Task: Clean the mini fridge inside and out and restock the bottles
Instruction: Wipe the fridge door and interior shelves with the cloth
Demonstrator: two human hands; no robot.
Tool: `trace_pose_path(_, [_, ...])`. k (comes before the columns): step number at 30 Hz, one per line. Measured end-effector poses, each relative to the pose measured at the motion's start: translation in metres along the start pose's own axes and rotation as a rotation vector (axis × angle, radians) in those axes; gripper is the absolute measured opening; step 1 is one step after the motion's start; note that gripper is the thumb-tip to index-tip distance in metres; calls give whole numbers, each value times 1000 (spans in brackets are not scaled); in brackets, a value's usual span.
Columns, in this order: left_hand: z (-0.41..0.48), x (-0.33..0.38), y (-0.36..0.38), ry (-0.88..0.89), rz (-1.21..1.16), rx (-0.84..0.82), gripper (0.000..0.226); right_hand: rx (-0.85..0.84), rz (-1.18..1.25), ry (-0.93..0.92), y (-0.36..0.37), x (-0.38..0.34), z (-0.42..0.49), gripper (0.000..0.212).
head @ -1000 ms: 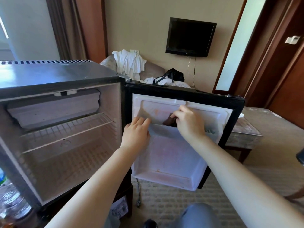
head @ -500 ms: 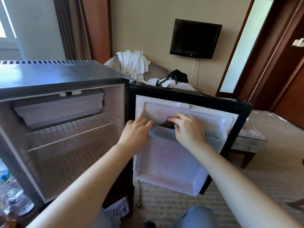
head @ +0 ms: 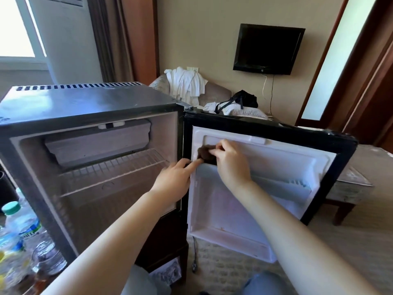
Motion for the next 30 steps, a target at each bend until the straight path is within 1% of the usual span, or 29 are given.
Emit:
trace_pose_path(3, [2,4,2,-12,-7,17,63,-128,-81,64,-7,15,3,22])
trace_pose_path(5, [-1,7,6,-31,-33,31,64,-150,-135,71,-20,29,-1,23])
trace_pose_path(6, [-2,7,9,-38,-45,33,65,-106,-158,72,-31,36,-5,26])
trace_pose_path(8, [-1,8,14,-56,-77,32,65,41,-157,86,-51,48,-14,30])
trace_pose_path(10, [0,9,18,-70,-108,35,66,224,-109,96,-67,55,-15,29])
trace_pose_path(12, [-2,10,21,-90,-137,23,67,327,-65,51,-70,45,-5,27])
trace_pose_path(13, [-2,11,22,-99,-148,11,67,330,-40,13,-65,36,2,27])
trace_pose_path(14, [-2,10,22,-103,-149,-3,66,292,-10,-27,-55,24,9,29])
trace_pose_path(17, [-1,9,21,-111,-124,-21,65,59,73,-106,-18,-12,12,33])
trace_pose_path(18, [-1,8,21,-105,-121,-17,64,17,79,-115,-10,-17,7,34])
trace_pose_path(20, [-3,7,21,-97,-128,-9,65,-11,87,-115,-6,-13,-3,35])
trace_pose_path(23, [-5,9,21,-123,-162,-37,67,-93,102,-43,-8,7,-10,24])
trace_pose_path(25, [-6,9,19,-142,-153,-52,67,-107,118,37,-10,17,-5,18])
trace_pose_path(27, [-4,10,15,-150,-140,-67,67,-99,109,69,-14,22,-7,16])
trace_pose_path(29, [-4,12,14,-161,-139,-70,67,-1,35,51,-28,31,-16,16])
trace_pose_path(30, [-5,13,14,-168,-141,-69,66,86,4,57,-39,39,-22,17])
Point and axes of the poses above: each hand's wrist, its own z-axis towards the middle knuckle, its own y-axis out of the palm, x = y × z, the point moved 5 cm from there along z, towards the middle knuckle, and after that the axes turned 13 degrees about x, right-handed, at the moved point
